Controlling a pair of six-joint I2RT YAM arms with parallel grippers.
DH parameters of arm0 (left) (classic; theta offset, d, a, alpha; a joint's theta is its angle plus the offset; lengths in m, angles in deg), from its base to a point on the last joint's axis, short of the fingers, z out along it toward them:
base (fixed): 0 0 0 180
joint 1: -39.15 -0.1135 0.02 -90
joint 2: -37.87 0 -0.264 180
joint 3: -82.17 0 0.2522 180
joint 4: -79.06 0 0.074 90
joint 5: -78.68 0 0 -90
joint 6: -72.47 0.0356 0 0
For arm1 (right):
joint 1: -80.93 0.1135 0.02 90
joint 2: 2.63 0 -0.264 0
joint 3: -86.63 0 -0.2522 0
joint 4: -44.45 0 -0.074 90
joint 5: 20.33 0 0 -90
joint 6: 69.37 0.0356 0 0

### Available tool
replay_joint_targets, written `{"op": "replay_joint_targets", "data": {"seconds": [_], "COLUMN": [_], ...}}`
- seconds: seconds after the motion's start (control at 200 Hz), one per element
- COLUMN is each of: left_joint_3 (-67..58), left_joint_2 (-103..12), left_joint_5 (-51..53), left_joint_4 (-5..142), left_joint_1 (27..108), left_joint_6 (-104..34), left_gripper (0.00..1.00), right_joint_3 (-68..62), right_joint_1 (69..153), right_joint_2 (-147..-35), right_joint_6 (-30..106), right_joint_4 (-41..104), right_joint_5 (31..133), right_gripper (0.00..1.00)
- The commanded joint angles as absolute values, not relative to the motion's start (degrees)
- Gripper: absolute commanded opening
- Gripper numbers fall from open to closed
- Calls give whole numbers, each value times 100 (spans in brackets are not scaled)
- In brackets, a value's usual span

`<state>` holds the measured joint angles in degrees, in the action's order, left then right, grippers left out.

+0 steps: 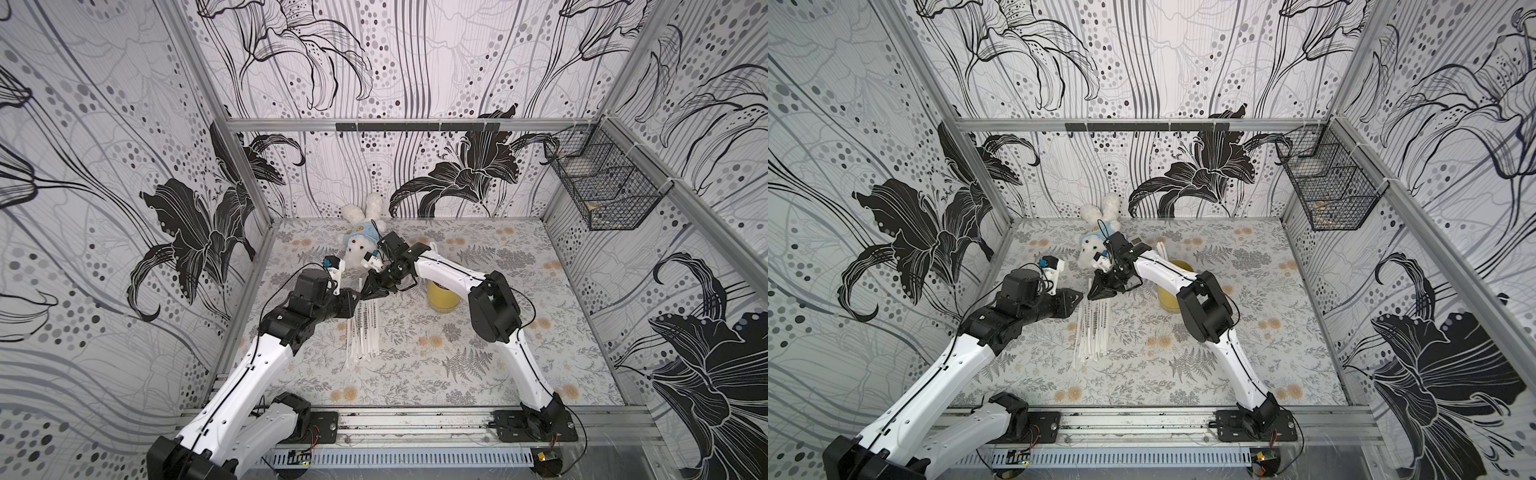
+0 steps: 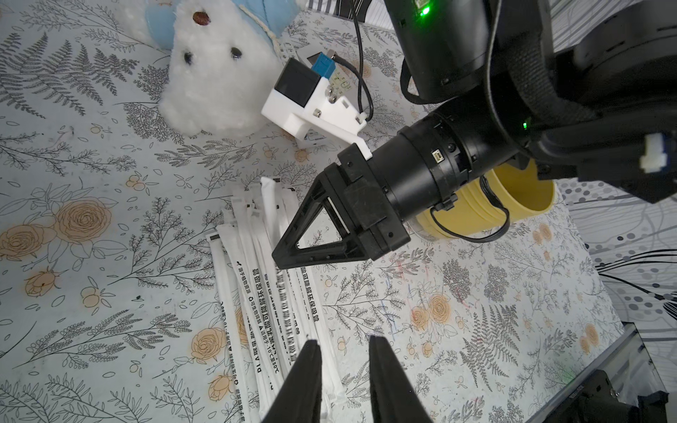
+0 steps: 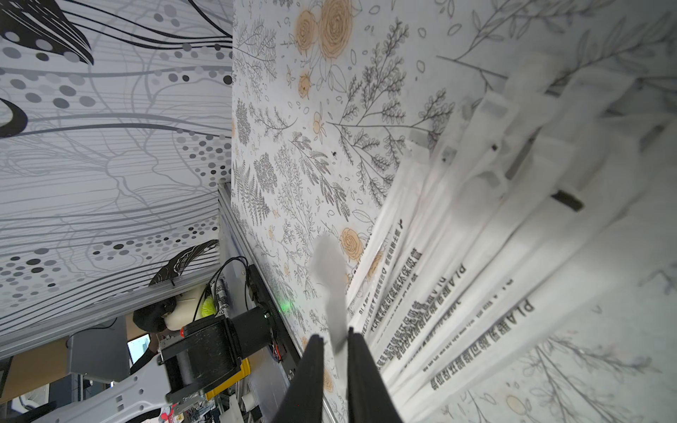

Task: Take the straws out of the storage container
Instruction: Place the straw at the center of the board.

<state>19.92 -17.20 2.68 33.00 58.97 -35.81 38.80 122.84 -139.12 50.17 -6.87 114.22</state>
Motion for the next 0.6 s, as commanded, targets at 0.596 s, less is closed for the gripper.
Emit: {"op": "replay_joint_targets", "data": {"seconds": [0.596], "left_joint_3": [2068], "left_joint_2": [-1704], "left_joint_5": [58], "left_joint_4": [3662], "left_joint_1": [5823], "left_joint_6": [-3468], "left_gripper": [28], "right_joint_3": [3958], "right_joint_1": [12206], "right_joint_2": [-13254], "right_joint_6": [4883], "right_joint_4": [-886], "right_joint_5": [10929], "right_gripper": [18]}}
